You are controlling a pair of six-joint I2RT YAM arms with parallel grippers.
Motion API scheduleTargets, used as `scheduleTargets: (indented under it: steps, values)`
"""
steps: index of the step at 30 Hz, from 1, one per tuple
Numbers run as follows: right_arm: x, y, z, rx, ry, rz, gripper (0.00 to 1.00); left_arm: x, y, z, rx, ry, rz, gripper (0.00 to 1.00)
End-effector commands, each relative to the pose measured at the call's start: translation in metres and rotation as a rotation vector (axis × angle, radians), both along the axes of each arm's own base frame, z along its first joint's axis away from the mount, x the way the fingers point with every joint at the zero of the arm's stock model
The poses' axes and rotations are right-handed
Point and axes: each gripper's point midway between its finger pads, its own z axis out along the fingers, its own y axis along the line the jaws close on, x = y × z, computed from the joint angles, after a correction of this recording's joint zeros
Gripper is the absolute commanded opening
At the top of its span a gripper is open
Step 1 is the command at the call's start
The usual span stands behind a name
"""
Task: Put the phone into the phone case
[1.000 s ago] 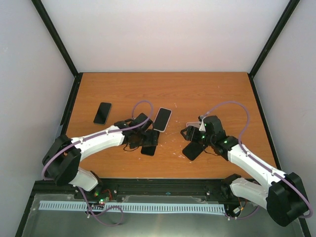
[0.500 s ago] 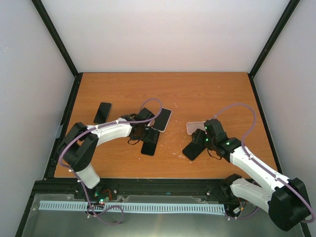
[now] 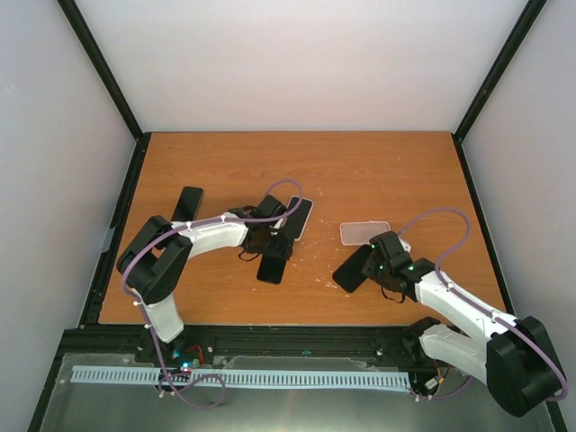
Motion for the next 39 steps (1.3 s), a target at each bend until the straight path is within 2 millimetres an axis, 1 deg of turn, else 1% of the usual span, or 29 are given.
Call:
scheduleTargets:
  steps: [1, 4, 8, 12, 14, 17, 19, 22, 24, 29, 35, 39]
  values:
    - [0.005, -0.004, -0.004, 0.008, -0.009, -0.065, 0.39, 0.004, -0.001, -0.01, 0.024, 0.011, -0.012, 0.91]
    - [0.005, -0.006, -0.009, -0.004, 0.004, -0.079, 0.36, 0.003, -0.002, -0.012, 0.037, 0.016, -0.017, 0.9]
    - [0.004, -0.007, -0.015, -0.012, 0.016, -0.089, 0.33, -0.002, -0.005, -0.015, 0.067, 0.027, -0.03, 0.86]
    - [0.003, -0.008, -0.018, -0.017, 0.028, -0.09, 0.29, -0.012, -0.001, -0.019, 0.118, 0.045, -0.026, 0.82]
    - [0.004, -0.006, -0.019, -0.009, 0.03, -0.083, 0.27, -0.016, 0.003, -0.019, 0.152, 0.045, -0.019, 0.82]
    - [0.004, -0.002, -0.023, 0.0, 0.042, -0.062, 0.24, -0.025, 0.004, -0.019, 0.174, 0.052, -0.025, 0.81]
    - [0.004, 0.002, -0.025, 0.005, 0.05, -0.045, 0.21, -0.03, 0.002, -0.02, 0.175, 0.061, -0.031, 0.82]
    - [0.004, 0.006, -0.027, 0.015, 0.061, -0.027, 0.18, -0.033, -0.001, -0.022, 0.165, 0.068, -0.04, 0.86]
    - [0.006, 0.01, -0.027, 0.028, 0.06, -0.013, 0.16, -0.034, 0.001, -0.025, 0.172, 0.071, -0.037, 0.86]
    - [0.008, 0.02, -0.025, 0.063, 0.046, 0.03, 0.12, -0.034, 0.009, -0.029, 0.232, 0.067, -0.034, 0.82]
    - [0.008, 0.038, -0.022, 0.073, 0.038, 0.086, 0.12, -0.037, 0.013, -0.028, 0.242, 0.072, -0.038, 0.75]
    - [0.008, 0.053, -0.023, 0.062, 0.049, 0.135, 0.12, -0.04, 0.021, -0.032, 0.281, 0.079, -0.035, 0.71]
